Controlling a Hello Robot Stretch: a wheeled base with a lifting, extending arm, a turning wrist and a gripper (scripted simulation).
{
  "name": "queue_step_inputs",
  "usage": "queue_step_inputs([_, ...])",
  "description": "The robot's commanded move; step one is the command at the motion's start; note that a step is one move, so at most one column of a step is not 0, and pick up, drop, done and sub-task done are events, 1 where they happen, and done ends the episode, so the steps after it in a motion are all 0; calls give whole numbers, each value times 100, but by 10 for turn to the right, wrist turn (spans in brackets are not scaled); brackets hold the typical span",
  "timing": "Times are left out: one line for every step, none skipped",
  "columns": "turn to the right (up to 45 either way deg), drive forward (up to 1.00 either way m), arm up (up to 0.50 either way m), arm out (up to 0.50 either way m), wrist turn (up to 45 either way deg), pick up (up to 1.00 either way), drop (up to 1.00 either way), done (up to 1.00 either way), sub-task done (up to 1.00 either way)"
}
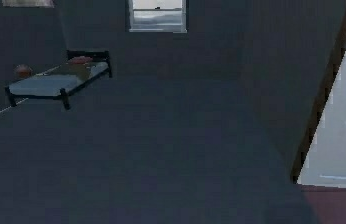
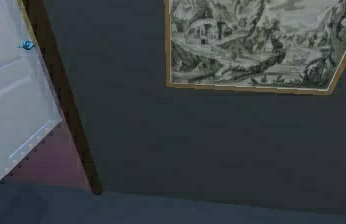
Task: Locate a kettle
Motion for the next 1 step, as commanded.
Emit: queue_step_inputs([60,0,0,0,0,0,0,0,0])
